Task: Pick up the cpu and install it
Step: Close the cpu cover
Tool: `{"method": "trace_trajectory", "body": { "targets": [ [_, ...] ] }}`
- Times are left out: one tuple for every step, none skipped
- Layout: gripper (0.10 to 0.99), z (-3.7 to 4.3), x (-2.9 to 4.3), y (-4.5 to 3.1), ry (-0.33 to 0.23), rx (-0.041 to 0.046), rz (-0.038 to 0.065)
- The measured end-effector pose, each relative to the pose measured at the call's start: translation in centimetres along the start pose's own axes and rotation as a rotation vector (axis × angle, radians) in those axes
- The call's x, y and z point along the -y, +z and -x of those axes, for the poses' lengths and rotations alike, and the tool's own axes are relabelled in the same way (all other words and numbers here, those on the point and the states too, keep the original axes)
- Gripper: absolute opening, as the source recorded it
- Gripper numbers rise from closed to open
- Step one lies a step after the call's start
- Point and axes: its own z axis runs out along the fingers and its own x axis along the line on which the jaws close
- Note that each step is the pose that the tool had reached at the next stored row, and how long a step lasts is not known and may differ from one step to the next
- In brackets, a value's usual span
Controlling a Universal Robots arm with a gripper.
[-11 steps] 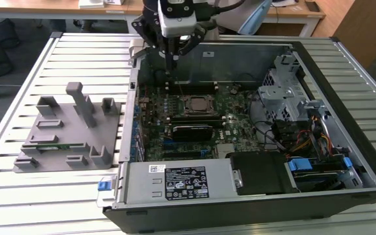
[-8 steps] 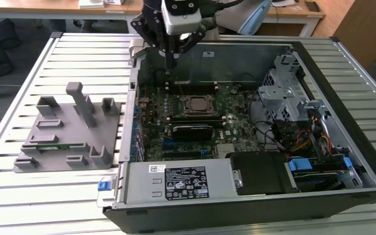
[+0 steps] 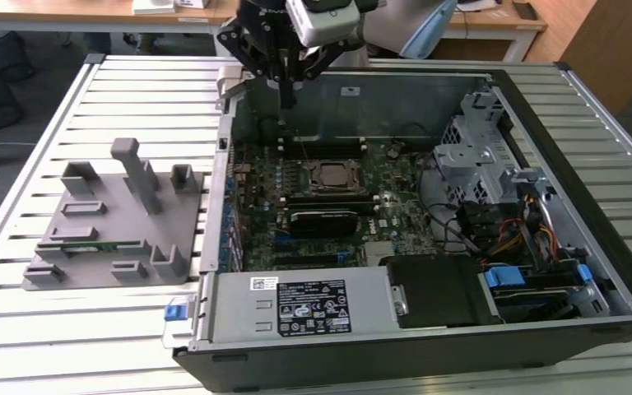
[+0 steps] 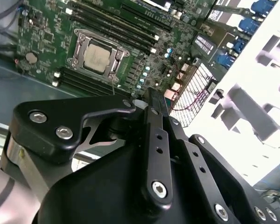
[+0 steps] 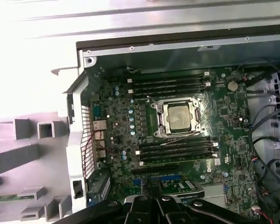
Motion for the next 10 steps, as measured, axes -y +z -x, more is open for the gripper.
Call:
{"method": "trace_trajectory", "body": {
  "targets": [
    [0.106,0.00,0.00,-0.05,-0.010,-0.0003,0.000],
    [0.106,0.00,-0.01,-0.08,-0.018,-0.0004,0.001],
    [0.106,0.01,-0.01,-0.11,-0.024,-0.0006,0.001],
    [0.106,0.01,-0.02,-0.12,-0.028,-0.0006,0.001],
    [0.106,0.01,-0.02,-0.12,-0.029,-0.0006,0.001],
    [0.106,0.01,-0.02,-0.12,-0.029,-0.0006,0.001],
    [0.106,0.01,-0.02,-0.13,-0.029,-0.0007,0.001],
    [0.106,0.01,-0.02,-0.13,-0.029,-0.0007,0.001],
    [0.106,0.01,-0.02,-0.13,-0.029,-0.0008,0.001],
    [0.106,0.01,-0.02,-0.13,-0.029,-0.0007,0.001]
  ]
}}
